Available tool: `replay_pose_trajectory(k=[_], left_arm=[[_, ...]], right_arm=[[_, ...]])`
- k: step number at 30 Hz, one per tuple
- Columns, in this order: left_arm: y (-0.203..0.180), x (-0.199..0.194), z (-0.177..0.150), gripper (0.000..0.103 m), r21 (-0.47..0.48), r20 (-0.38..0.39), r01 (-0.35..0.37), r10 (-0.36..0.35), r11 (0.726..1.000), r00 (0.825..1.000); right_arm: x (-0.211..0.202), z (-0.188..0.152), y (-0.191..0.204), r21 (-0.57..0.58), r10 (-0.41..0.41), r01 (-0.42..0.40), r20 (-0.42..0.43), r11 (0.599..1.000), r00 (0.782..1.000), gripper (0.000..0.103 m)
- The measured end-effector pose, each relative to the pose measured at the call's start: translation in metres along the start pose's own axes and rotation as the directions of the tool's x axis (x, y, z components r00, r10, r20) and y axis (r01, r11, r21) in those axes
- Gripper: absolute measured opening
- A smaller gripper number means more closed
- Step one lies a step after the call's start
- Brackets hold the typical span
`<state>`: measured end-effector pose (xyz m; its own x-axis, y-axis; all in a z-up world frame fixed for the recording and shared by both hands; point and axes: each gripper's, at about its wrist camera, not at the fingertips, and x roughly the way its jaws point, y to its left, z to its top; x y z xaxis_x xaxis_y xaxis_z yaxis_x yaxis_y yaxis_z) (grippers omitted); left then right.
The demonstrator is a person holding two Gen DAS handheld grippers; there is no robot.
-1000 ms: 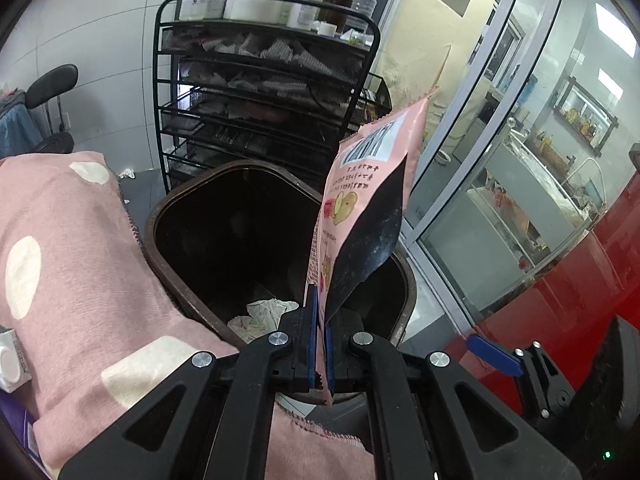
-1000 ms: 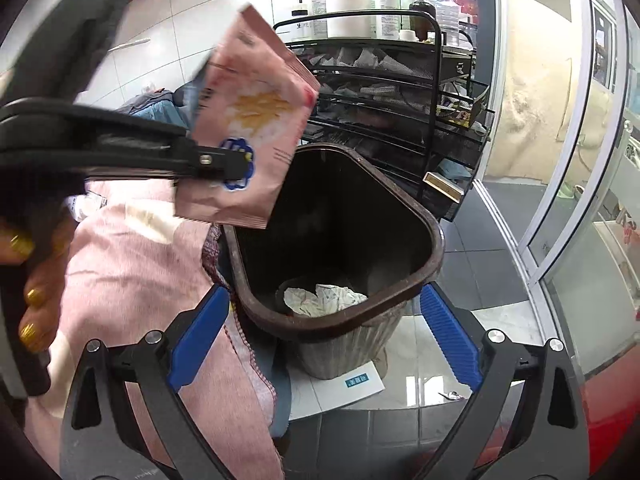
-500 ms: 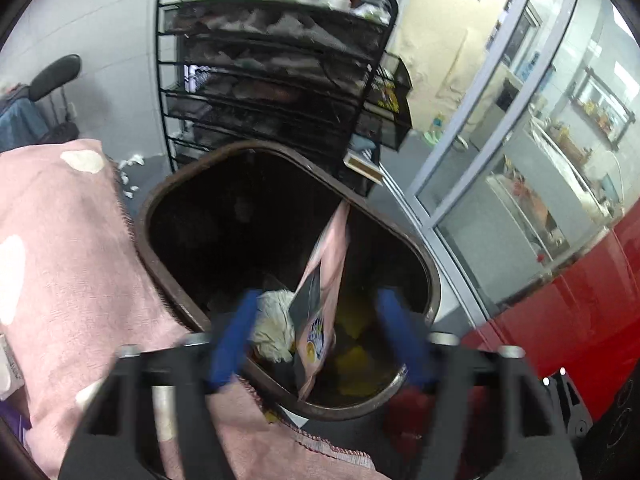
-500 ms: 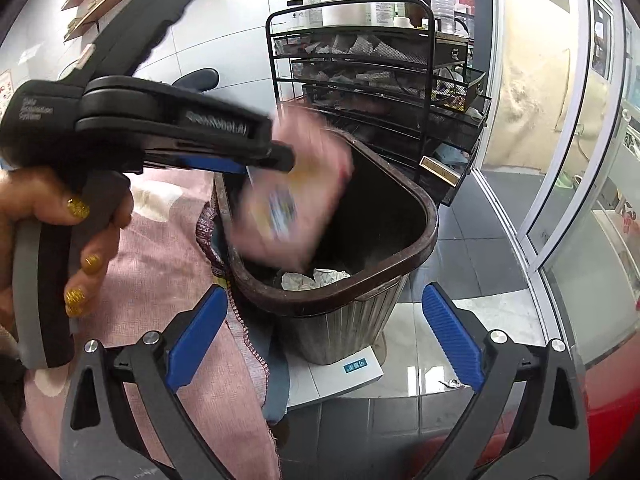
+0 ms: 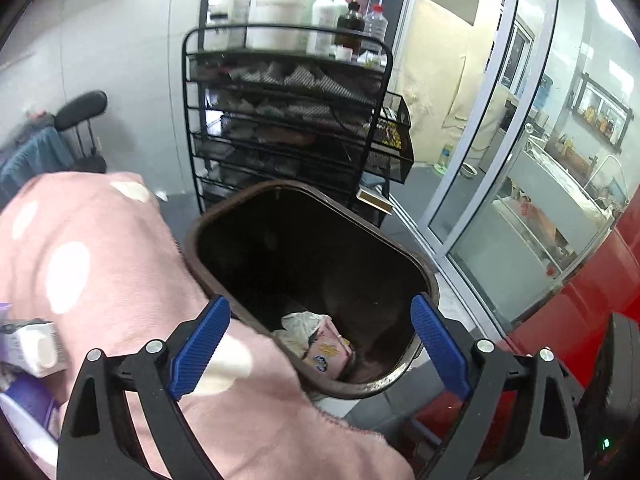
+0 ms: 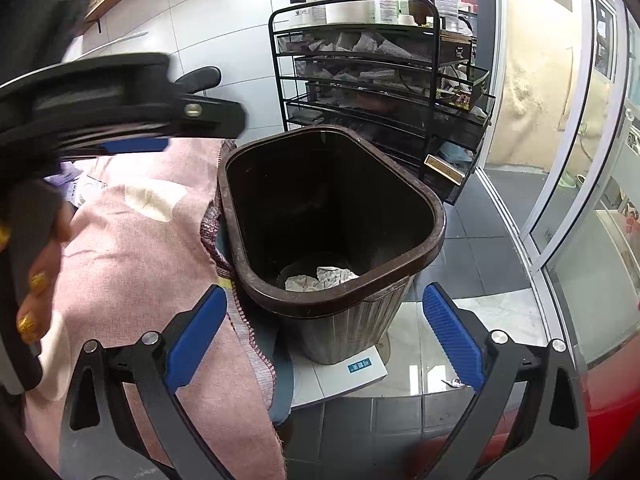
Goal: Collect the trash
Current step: 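Lower the pink wrapper into the bin and open the left tool, then move the right tool to the bed and grasp the yogurt cup rim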
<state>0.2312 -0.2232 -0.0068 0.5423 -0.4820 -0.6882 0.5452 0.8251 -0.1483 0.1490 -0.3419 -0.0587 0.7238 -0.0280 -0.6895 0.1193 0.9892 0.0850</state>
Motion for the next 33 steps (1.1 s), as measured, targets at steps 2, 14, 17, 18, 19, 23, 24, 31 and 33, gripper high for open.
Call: replay_pose_trajectory(k=[2, 14, 17, 18, 19, 23, 24, 31, 33], left_arm=[[0.001, -0.012, -0.005, 0.094, 0.0, 0.028, -0.006, 0.006, 1.0, 1.0], [0.034, -0.088, -0.041, 0.096, -0.07, 0.167, -0.076, 0.087, 0.995, 0.982], [0.05, -0.102, -0.054, 0.096, -0.113, 0.175, -0.099, 0.118, 0.989, 0.977], [0.057, -0.107, -0.058, 0.096, -0.13, 0.176, -0.107, 0.129, 0.986, 0.976], [0.065, -0.111, -0.062, 0.096, -0.152, 0.174, -0.118, 0.144, 0.981, 0.974], [0.097, -0.131, -0.082, 0.096, -0.233, 0.178, -0.146, 0.19, 0.961, 0.966], [0.105, -0.136, -0.086, 0.096, -0.243, 0.177, -0.163, 0.209, 0.956, 0.962], [0.16, -0.162, -0.112, 0.095, -0.341, 0.147, -0.254, 0.318, 0.905, 0.937], [0.178, -0.169, -0.122, 0.095, -0.368, 0.135, -0.275, 0.344, 0.888, 0.929]], right_arm=[[-0.001, 0.001, 0.003, -0.008, 0.006, -0.006, 0.001, 1.0, 1.0, 0.097], [-0.006, 0.009, 0.044, -0.094, 0.079, -0.077, 0.018, 0.993, 0.997, 0.097], [-0.009, 0.012, 0.062, -0.127, 0.112, -0.109, 0.023, 0.986, 0.993, 0.097], [-0.011, 0.014, 0.069, -0.141, 0.128, -0.123, 0.024, 0.982, 0.992, 0.097], [-0.012, 0.015, 0.076, -0.156, 0.142, -0.136, 0.024, 0.978, 0.99, 0.097], [-0.017, 0.021, 0.109, -0.214, 0.217, -0.209, 0.015, 0.954, 0.976, 0.097], [-0.018, 0.024, 0.121, -0.234, 0.248, -0.239, 0.009, 0.942, 0.969, 0.097], [-0.017, 0.031, 0.192, -0.367, 0.35, -0.345, -0.057, 0.864, 0.935, 0.097], [-0.014, 0.033, 0.214, -0.416, 0.354, -0.352, -0.074, 0.839, 0.932, 0.097]])
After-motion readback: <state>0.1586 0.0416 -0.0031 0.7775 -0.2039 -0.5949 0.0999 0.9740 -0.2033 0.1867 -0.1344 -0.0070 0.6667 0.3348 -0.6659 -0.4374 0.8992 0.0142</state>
